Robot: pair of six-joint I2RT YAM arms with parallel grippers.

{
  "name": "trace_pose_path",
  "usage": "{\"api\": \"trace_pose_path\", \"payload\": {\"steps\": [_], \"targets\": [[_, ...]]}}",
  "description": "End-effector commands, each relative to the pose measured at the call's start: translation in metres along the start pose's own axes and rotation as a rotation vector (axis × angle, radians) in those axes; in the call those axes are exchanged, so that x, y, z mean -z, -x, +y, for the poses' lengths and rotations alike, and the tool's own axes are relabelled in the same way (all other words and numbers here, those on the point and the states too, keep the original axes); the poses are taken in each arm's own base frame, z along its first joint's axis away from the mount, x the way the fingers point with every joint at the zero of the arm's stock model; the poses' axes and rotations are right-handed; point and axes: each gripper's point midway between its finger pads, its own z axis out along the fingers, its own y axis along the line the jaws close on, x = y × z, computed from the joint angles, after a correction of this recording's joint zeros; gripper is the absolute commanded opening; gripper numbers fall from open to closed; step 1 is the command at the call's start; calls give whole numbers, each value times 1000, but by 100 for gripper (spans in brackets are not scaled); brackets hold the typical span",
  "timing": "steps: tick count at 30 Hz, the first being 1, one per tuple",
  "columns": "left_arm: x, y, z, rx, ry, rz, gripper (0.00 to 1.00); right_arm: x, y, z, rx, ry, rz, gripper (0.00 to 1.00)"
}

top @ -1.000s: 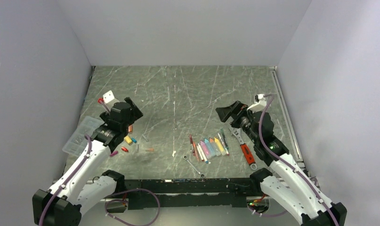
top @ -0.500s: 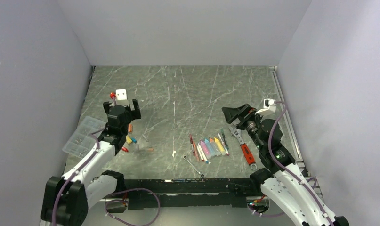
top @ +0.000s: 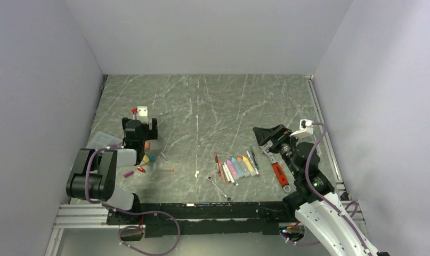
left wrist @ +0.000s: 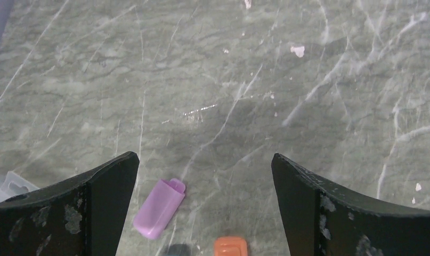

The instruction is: Open the pen caps

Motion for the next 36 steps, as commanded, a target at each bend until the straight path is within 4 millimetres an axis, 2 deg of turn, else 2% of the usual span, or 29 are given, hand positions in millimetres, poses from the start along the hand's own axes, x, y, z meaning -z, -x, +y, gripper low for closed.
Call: {"api": "trace_pose_path", "payload": {"steps": [1,6,9,14,17,20,23,25,26,28,30,33,36], "targets": [[-6,22,1,2,2,-152,100,0,5,6,4,42,-37,100],[-9,16,9,43,28,-173,99,-4,0,7,-7,75,-41,100],[-9,9,0,26,-32,-196,99,-6,0,10,-66,91,-53,100],[-12,9,-1,24,-46,-185,100,-11,-2,18,-116,171,-86,100],[-14,10,0,32,-49,-178,100,-16,2,23,-84,206,-117,100],[-19,6,7,70,-22,-143,100,-21,26,33,-7,225,-206,100],[-21,4,12,85,-5,-127,100,-21,72,34,85,186,-429,100],[-24,4,18,90,-6,-116,99,-20,106,27,243,78,-565,100],[-25,3,20,128,-4,-107,100,-23,119,20,327,-13,-585,100],[-26,2,21,139,-4,-103,100,-34,134,-7,477,-243,-576,100],[-25,3,21,139,-4,-107,99,-44,133,-42,567,-449,-540,100],[-25,3,21,138,-5,-108,99,-59,107,-91,659,-586,-433,100],[-25,3,21,139,-4,-103,99,-59,75,-148,657,-695,-356,100]]}}
